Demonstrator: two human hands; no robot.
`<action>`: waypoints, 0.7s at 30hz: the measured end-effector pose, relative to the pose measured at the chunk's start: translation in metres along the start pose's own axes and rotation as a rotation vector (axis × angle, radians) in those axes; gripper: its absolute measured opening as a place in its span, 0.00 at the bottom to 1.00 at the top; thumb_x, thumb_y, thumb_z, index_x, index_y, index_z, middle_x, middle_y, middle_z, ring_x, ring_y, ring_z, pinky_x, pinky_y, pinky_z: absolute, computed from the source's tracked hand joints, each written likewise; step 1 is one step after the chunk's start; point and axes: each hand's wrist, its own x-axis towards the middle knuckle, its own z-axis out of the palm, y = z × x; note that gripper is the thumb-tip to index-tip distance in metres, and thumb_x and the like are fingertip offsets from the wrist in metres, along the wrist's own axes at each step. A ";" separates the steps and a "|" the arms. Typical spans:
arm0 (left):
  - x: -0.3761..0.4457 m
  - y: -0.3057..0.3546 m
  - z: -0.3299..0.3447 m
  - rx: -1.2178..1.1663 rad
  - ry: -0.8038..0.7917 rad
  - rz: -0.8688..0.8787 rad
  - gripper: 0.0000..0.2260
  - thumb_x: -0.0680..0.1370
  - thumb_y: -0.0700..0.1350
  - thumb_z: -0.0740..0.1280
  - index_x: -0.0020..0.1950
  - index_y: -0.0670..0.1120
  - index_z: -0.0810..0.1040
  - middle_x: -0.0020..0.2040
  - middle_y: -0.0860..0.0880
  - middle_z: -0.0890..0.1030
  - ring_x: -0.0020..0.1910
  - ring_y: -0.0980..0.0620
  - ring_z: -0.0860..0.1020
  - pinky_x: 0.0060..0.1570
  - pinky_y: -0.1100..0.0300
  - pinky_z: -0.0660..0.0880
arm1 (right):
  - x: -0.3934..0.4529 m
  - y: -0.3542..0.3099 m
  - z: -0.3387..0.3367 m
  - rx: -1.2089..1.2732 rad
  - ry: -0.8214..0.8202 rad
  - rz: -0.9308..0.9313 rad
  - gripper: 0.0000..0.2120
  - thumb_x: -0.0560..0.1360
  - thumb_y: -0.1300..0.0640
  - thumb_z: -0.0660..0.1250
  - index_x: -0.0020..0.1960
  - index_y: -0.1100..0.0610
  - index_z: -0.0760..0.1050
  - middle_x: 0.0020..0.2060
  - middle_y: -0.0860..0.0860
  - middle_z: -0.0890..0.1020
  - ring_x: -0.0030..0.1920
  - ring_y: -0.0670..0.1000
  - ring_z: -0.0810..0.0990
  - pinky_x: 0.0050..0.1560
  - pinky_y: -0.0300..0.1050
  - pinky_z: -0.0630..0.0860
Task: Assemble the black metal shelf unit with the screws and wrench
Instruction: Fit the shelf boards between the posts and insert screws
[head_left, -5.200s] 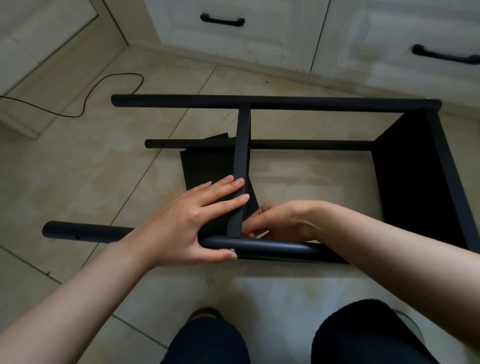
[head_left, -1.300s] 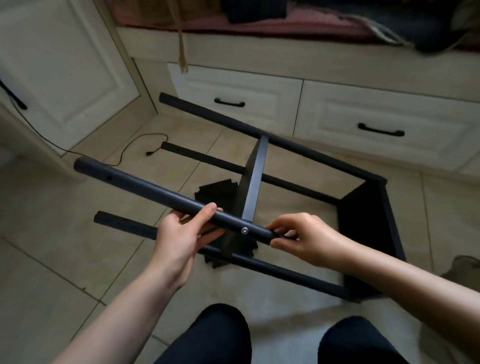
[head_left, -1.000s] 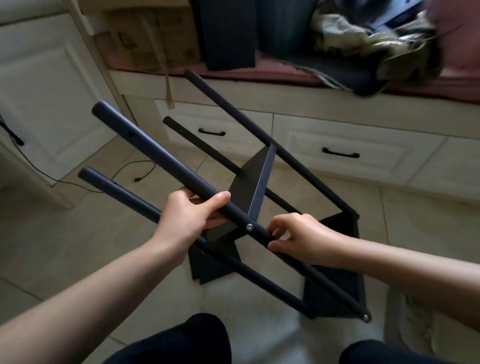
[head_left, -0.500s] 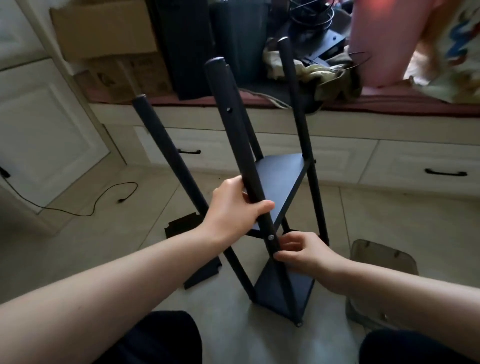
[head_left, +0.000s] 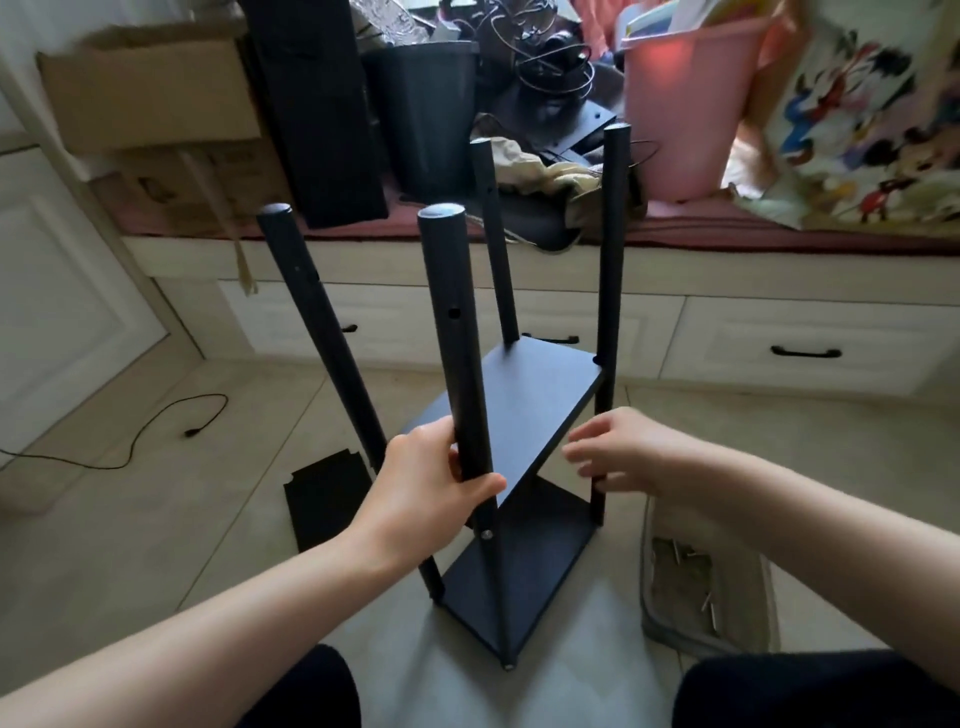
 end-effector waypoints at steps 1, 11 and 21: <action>-0.001 -0.003 -0.001 0.000 -0.010 -0.001 0.09 0.72 0.41 0.77 0.42 0.48 0.78 0.38 0.52 0.84 0.40 0.58 0.83 0.42 0.61 0.81 | 0.006 -0.002 -0.015 0.059 0.070 -0.003 0.12 0.76 0.57 0.71 0.58 0.58 0.78 0.52 0.56 0.83 0.55 0.54 0.82 0.52 0.46 0.80; -0.008 -0.017 -0.005 0.054 -0.086 0.100 0.13 0.70 0.42 0.80 0.41 0.54 0.77 0.40 0.56 0.83 0.43 0.58 0.83 0.44 0.63 0.80 | 0.046 -0.005 -0.064 0.112 0.373 -0.058 0.28 0.78 0.53 0.68 0.74 0.54 0.61 0.48 0.49 0.77 0.43 0.47 0.78 0.49 0.50 0.78; 0.009 -0.021 -0.020 0.096 -0.073 0.094 0.12 0.69 0.39 0.79 0.43 0.51 0.79 0.41 0.62 0.83 0.42 0.62 0.83 0.43 0.67 0.79 | 0.040 0.003 -0.078 0.008 0.439 -0.146 0.05 0.81 0.55 0.62 0.56 0.53 0.71 0.49 0.56 0.82 0.37 0.45 0.83 0.39 0.47 0.74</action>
